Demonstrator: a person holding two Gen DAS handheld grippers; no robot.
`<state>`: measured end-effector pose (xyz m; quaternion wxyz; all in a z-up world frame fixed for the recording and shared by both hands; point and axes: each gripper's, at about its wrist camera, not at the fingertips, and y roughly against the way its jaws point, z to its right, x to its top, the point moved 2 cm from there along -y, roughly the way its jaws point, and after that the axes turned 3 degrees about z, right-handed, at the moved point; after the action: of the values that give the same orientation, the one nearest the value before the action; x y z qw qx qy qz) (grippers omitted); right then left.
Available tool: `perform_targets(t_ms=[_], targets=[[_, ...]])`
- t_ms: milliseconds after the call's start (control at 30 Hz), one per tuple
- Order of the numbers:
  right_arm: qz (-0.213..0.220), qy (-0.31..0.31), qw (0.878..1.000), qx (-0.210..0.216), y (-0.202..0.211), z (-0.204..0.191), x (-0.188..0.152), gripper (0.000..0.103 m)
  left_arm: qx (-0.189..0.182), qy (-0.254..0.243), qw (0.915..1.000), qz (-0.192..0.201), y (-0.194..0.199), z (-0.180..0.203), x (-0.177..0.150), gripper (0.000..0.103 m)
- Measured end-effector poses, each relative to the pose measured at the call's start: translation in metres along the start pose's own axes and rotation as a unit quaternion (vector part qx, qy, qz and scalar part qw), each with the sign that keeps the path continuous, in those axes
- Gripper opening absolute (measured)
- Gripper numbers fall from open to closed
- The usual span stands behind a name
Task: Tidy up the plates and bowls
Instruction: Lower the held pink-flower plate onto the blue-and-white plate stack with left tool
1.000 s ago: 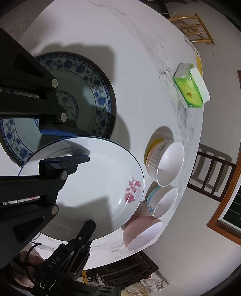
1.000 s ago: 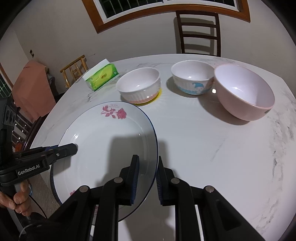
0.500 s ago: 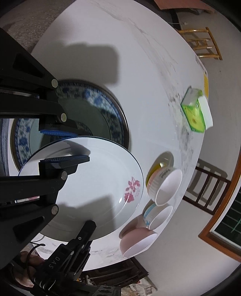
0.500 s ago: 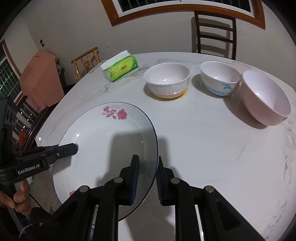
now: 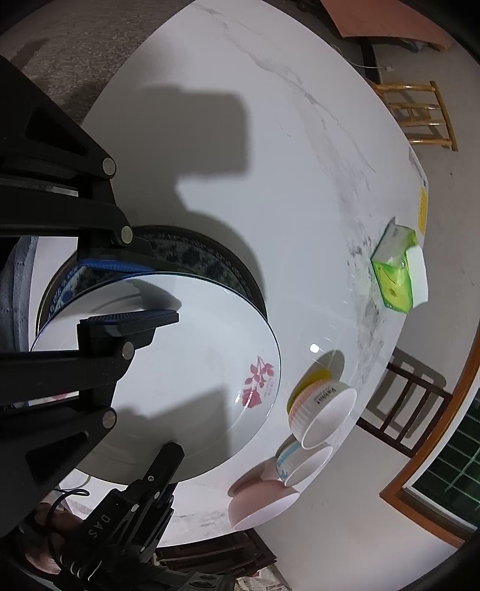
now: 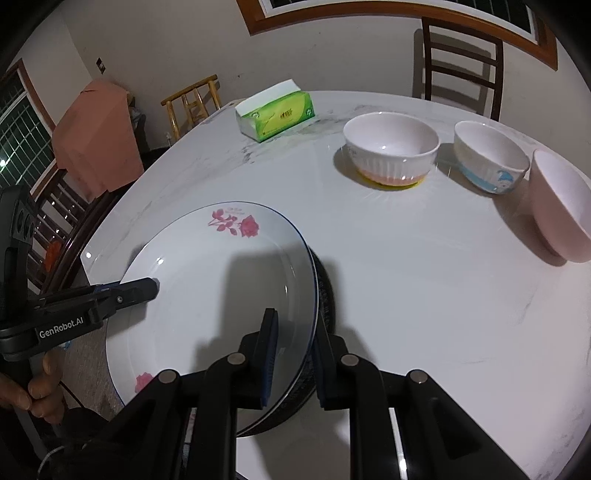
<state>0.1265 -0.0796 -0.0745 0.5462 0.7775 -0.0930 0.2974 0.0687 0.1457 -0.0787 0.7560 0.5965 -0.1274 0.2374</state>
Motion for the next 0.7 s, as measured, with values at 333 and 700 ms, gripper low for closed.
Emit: perform_targets(t_ms=[333, 700], targets=[[-0.018, -0.005, 1.000, 0.003, -0.015, -0.001, -0.006, 0.017, 0.006, 0.006, 0.9999, -0.015, -0.011, -0.009, -0.004, 0.015], [-0.033, -0.015, 0.999, 0.006, -0.028, 0.001, -0.009, 0.017, 0.014, 0.007, 0.9994, -0.029, -0.020, -0.014, -0.006, 0.015]])
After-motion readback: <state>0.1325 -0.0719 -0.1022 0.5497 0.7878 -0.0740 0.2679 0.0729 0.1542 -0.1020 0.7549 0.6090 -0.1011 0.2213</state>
